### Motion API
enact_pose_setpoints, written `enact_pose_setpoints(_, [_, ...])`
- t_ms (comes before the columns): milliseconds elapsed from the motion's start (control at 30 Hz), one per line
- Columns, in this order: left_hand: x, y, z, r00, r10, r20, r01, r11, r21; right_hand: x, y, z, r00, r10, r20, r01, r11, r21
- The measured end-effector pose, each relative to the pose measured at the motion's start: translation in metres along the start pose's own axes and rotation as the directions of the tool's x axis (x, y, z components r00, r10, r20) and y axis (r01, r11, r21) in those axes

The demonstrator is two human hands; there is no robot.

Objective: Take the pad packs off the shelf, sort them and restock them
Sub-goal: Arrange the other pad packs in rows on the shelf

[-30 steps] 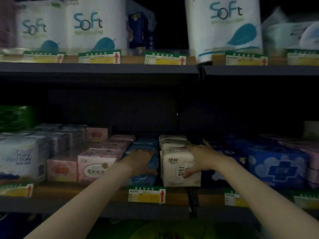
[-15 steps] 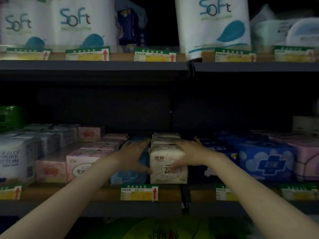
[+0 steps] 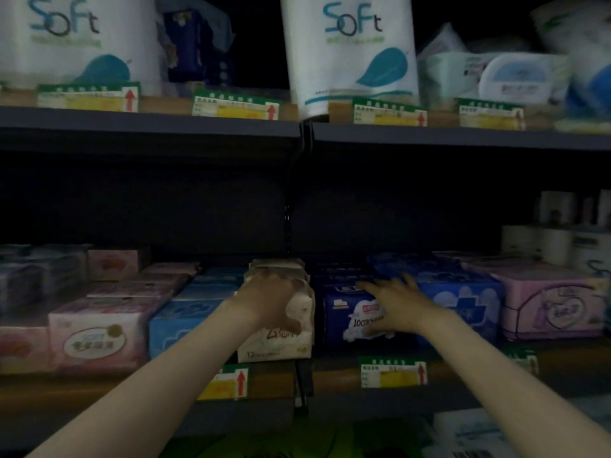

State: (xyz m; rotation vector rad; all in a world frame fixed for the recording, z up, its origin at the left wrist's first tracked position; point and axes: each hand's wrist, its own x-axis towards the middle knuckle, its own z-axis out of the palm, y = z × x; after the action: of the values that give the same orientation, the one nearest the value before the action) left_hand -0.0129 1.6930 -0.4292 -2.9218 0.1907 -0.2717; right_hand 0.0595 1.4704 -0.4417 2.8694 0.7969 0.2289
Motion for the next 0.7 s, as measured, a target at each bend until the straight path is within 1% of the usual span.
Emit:
enact_pose_setpoints(133, [0.003,-0.007,0.008,1.0,-0.013,-0.018,0.011,0.996,-0.084,0.01,-0.01,0.002,0.998,0.017,-0.055,-0.024,0.991,-0.128])
enact_pose_setpoints(300, [0.004,-0.011,0.011,1.0,-0.027,-0.008,0.026,0.993,-0.116,0.021,-0.027,0.005,0.994,0.044,-0.099,-0.061,0.983,-0.176])
enact_pose_setpoints(500, [0.001,-0.008,0.009,0.998,-0.057,0.001,0.057,0.992,-0.112,0.028,-0.036,0.0,0.992,0.093,-0.08,-0.103,0.986,-0.13])
enact_pose_setpoints(633, [-0.005,0.0,0.001,0.995,-0.083,0.056,0.085,0.996,-0.033,0.025,-0.04,0.003,0.989,0.123,-0.08,-0.132,0.985,-0.111])
enact_pose_setpoints(700, [-0.007,0.011,-0.008,0.994,-0.072,0.082,0.072,0.997,0.004,0.019,-0.041,0.003,0.99,0.105,-0.095,-0.113,0.989,-0.09])
